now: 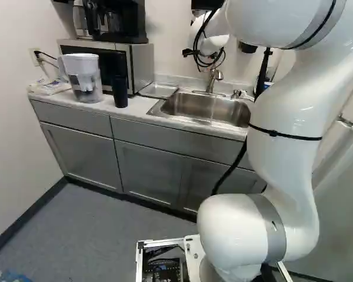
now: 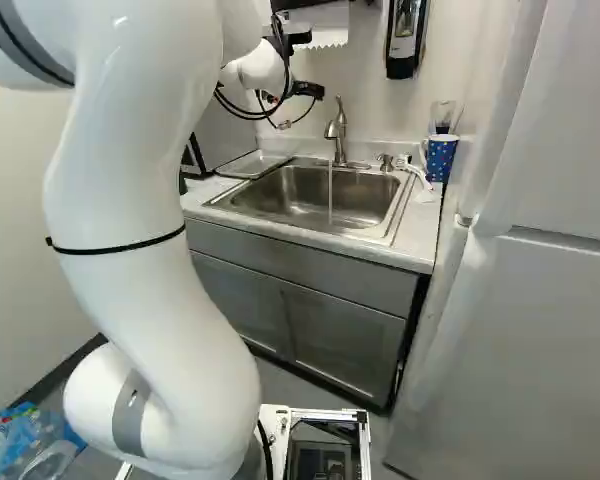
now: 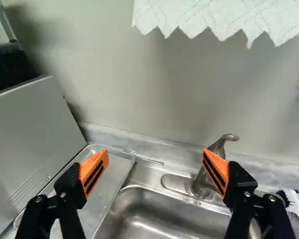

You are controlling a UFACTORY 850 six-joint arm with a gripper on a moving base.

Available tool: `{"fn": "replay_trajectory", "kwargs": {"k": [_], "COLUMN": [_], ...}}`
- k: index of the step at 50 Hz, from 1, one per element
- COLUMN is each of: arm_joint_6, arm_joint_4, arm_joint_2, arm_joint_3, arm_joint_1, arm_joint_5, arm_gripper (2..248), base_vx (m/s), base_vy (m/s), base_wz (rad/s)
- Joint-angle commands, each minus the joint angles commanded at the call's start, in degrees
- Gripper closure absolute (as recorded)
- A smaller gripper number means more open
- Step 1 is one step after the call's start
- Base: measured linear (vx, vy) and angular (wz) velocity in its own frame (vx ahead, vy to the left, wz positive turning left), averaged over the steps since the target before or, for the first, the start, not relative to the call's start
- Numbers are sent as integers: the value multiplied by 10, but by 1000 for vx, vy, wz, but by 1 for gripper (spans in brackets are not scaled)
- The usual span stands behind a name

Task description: Rinse the cup and place it in the tray

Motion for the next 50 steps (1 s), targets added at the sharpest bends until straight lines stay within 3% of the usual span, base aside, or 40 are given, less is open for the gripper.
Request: {"fn": "replay_trajectory", "kwargs": {"k": [50], "arm_joint_6": [0], "arm_joint_4": [0], "arm_joint_2": [103], "arm_joint_3": [111], "arm_joint_1": [11], "arm_joint_5": [-159], "arm_gripper": [3], "base_vx": [0], "base_vy": [0], "base_wz": [0]}}
